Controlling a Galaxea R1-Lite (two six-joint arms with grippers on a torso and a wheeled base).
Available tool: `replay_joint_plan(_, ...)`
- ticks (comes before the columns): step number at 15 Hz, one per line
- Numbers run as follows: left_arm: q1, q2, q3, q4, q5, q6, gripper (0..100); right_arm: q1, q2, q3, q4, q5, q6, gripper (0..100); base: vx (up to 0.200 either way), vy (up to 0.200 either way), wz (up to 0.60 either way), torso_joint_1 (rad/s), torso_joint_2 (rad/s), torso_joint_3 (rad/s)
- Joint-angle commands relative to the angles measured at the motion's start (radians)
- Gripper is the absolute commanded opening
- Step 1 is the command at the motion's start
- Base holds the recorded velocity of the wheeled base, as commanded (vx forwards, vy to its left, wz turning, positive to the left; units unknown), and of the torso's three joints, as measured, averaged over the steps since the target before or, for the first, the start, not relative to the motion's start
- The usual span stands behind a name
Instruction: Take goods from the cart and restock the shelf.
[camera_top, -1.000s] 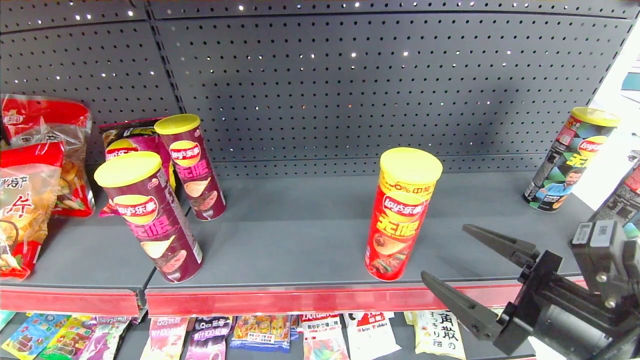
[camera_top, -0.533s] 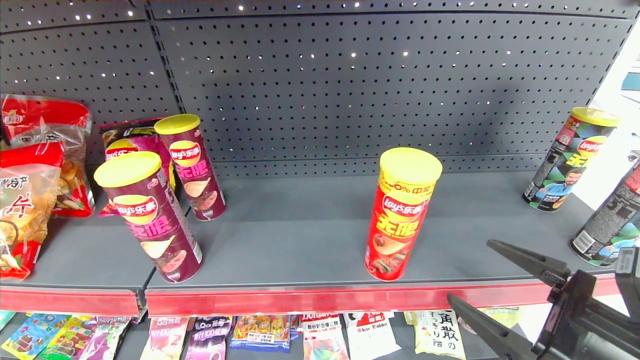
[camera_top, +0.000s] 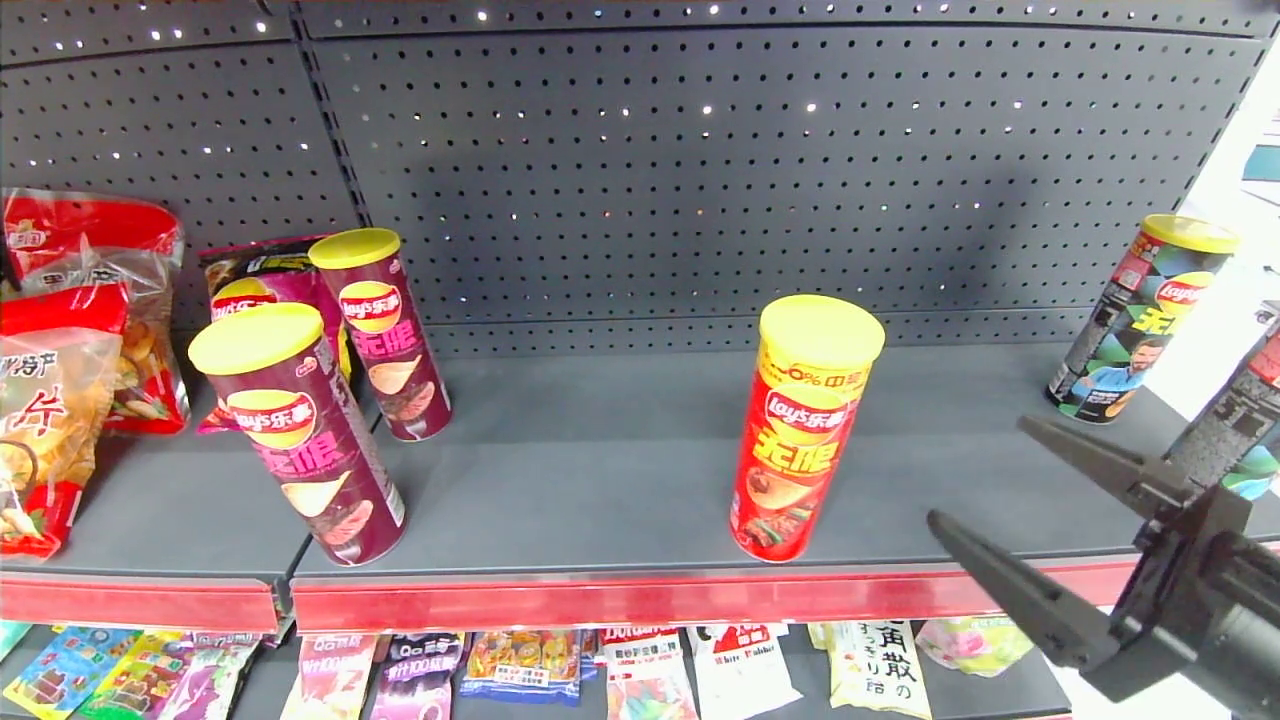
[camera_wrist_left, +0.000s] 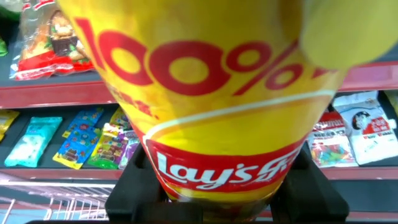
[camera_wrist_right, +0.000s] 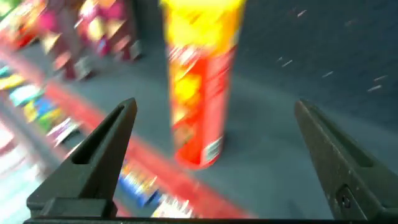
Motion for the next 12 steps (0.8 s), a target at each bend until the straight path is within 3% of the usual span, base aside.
replay_joint_plan(1,-0.002,0.004,-0.001,-0.001,-0.005,0.0,0,-0.171,-0.016,-0.104,0.027,0.007,0.002,100,0.0,0.0,0.0,0.0,0.0,0.0)
replay_joint_plan(3,-0.002,0.009,0.004,-0.029,-0.006,0.0,0,-0.352,-0.116,-0.151,0.17,0.046,0.004,100,0.0,0.0,0.0,0.0,0.0,0.0)
replay_joint_plan(5,-0.003,0.009,-0.001,-0.035,-0.011,0.0,0,-0.388,-0.287,-0.161,0.408,0.049,0.005,100,0.0,0.0,0.0,0.0,0.0,0.0)
replay_joint_plan(9,-0.003,0.01,-0.013,-0.037,-0.029,0.0,0,-0.415,-0.724,-0.248,1.1,0.004,0.012,100,0.0,0.0,0.0,0.0,0.0,0.0)
replay_joint_plan(11,-0.005,0.01,-0.013,-0.037,-0.029,0.0,0,-0.481,-0.809,-0.385,1.426,-0.037,0.021,100,0.0,0.0,0.0,0.0,0.0,0.0)
replay_joint_plan(12,-0.012,0.01,-0.011,-0.037,-0.032,0.0,0,-0.578,-0.817,-0.431,1.541,-0.056,0.056,100,0.0,0.0,0.0,0.0,0.0,0.0)
